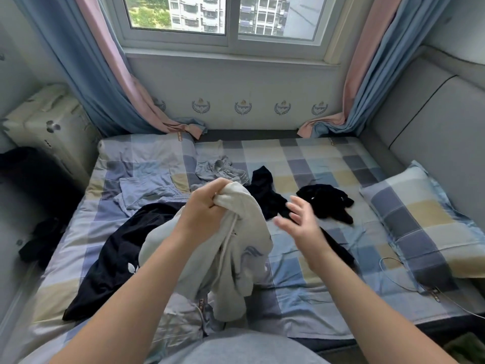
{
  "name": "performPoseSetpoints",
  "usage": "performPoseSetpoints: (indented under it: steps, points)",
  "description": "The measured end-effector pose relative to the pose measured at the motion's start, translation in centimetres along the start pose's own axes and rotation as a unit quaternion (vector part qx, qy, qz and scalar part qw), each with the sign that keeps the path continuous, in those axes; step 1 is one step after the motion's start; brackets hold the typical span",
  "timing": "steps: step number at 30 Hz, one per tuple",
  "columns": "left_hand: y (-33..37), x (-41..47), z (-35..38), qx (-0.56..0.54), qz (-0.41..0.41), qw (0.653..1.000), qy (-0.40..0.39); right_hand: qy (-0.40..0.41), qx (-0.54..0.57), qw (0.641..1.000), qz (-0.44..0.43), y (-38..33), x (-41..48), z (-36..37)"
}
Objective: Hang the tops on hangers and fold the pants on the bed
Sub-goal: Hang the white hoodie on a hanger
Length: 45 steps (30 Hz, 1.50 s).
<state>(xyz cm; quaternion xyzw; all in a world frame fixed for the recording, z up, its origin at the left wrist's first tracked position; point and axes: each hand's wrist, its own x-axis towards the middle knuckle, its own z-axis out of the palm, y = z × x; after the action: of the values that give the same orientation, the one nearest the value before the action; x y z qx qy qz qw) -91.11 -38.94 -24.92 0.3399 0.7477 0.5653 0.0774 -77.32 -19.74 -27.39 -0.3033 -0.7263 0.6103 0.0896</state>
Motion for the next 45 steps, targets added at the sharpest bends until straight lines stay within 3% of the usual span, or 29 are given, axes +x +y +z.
performPoseSetpoints:
  steps: [3,5,7,10,13,16,20,23,26,30,35,42,45]
  points:
    - [0.3,0.6,-0.4,0.0,0.012,0.998,-0.066,-0.2,-0.038,0.976,-0.077,-0.8,-0.8,3.4]
    - [0.3,1.2,-1.3,0.007,0.018,0.995,-0.102,-0.246,-0.013,0.965,-0.089,-1.2,-0.5,5.1]
    - [0.0,1.5,-2.3,0.04,0.014,0.993,-0.114,-0.221,-0.045,0.967,-0.12,-1.5,0.2,6.0]
    - [-1.5,1.4,-3.1,0.077,-0.048,0.994,-0.055,-0.236,-0.084,0.961,-0.117,-1.6,0.5,6.4]
    - [-4.3,0.7,-2.6,0.121,-0.163,0.979,-0.021,-0.235,-0.032,0.968,-0.08,-1.5,0.1,7.1]
    - [-7.2,-1.2,-1.3,0.159,-0.287,0.944,-0.034,-0.164,0.036,0.985,-0.034,-1.5,-0.2,7.4]
    - [-8.7,-4.3,0.2,0.15,-0.392,0.906,-0.055,-0.111,0.132,0.984,0.039,-1.1,-0.4,6.0]
    - [-7.9,-5.4,0.9,0.088,-0.487,0.861,-0.119,-0.108,0.159,0.981,0.028,-1.1,-1.0,4.7]
    - [-6.8,-5.8,1.7,-0.068,-0.543,0.819,-0.171,-0.117,0.191,0.974,0.009,-1.4,-1.7,3.9]
    - [-5.6,-5.0,3.6,-0.167,-0.554,0.803,-0.143,-0.127,0.24,0.962,0.005,-1.9,-2.8,3.5]
    - [-6.2,-4.7,4.7,-0.212,-0.624,0.74,-0.136,-0.146,0.328,0.932,0.053,-1.9,-3.5,2.8]
    - [-6.4,-3.3,3.0,-0.261,-0.53,0.799,0.108,-0.106,0.334,0.93,0.108,1.3,-2.8,0.8]
    - [-6.0,-2.8,1.2,-0.247,-0.473,0.832,0.15,-0.013,0.3,0.937,0.18,4.0,-1.8,0.4]
